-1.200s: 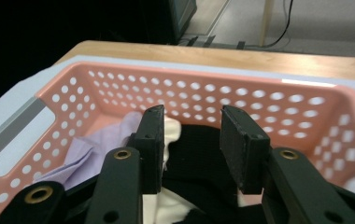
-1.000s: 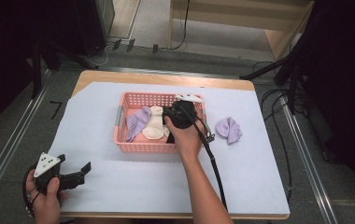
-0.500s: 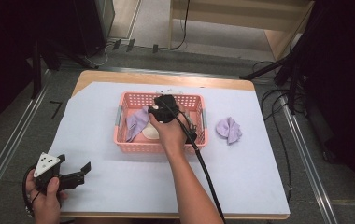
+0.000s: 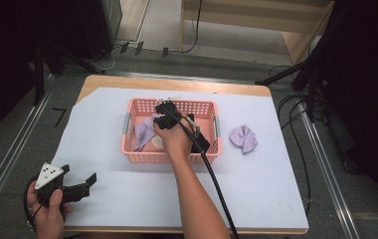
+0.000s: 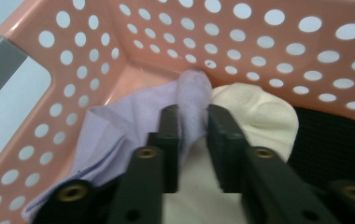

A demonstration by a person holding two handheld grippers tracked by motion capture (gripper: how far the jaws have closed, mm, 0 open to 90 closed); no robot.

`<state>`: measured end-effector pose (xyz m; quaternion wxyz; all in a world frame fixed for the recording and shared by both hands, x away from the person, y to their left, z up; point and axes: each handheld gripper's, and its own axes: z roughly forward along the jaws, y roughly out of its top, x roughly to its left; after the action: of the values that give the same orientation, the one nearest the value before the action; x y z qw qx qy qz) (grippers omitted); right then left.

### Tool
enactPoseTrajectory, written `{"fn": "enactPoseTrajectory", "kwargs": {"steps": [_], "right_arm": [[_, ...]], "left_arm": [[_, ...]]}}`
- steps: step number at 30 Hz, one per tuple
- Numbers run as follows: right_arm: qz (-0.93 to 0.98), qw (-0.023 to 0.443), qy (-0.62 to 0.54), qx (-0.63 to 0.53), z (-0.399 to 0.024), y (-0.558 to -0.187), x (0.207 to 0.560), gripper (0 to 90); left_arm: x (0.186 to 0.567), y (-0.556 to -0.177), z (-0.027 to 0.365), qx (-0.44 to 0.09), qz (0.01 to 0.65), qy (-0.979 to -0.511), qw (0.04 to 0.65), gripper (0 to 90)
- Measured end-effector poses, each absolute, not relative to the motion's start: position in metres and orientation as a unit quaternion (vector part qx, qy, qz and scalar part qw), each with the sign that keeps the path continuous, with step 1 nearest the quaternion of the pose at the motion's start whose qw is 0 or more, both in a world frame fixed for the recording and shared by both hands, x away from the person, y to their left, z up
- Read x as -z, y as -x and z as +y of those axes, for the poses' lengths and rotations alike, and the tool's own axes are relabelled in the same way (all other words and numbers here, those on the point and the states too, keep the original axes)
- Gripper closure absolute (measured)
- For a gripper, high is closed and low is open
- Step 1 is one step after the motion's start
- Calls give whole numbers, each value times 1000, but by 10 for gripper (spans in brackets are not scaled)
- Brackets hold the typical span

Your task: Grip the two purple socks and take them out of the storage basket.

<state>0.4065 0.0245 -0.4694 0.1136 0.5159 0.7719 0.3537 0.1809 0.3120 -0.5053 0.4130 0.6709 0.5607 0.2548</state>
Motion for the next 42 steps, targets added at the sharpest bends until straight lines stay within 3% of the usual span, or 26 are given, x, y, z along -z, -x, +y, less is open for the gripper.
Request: {"fn": "enactPoseTrajectory", "kwargs": {"steps": [4,8,10,13,16,19,21,23,27,31,33,34,36,40,42], "right_arm": [[776,121,-509,-352,23,-404,465,884],[768,177,-511,-343,16,-399,458,889],[766,182,-512,-343,14,-398,457,889],[779,122,-490,-371,18,-398,460,880],[797,99,-462,-376,22,-398,461,872],[815,69,-439,-371,28,-399,465,801],[814,50,-451,-363,30,-402,470,681],[812,45,-456,-362,29,-403,471,643],[799,44,-487,-351,34,-407,474,449],[816,52,-477,-324,42,-407,478,423],[826,60,-470,-305,45,-407,481,468],[841,90,-452,-282,48,-406,485,558],[842,93,-452,-281,48,-405,485,587],[850,82,-432,-290,46,-404,484,838],[852,84,-428,-288,45,-404,482,855]], "left_arm": [[505,-181,312,-255,560,-671,414,5],[505,-181,312,-254,560,-671,413,5],[505,-181,312,-254,561,-671,413,5],[506,-181,312,-254,559,-674,410,5],[505,-181,312,-254,560,-673,411,5],[506,-181,312,-254,561,-672,412,5],[505,-181,312,-254,559,-674,411,5],[505,-181,312,-254,560,-673,411,5],[505,-181,312,-254,560,-672,412,5],[505,-181,312,-254,560,-672,412,5],[505,-181,312,-254,561,-672,412,5],[505,-181,312,-254,560,-673,412,5],[505,-181,312,-254,561,-672,412,5],[505,-181,312,-254,560,-672,412,5],[505,-181,312,-255,560,-673,412,5]]}}
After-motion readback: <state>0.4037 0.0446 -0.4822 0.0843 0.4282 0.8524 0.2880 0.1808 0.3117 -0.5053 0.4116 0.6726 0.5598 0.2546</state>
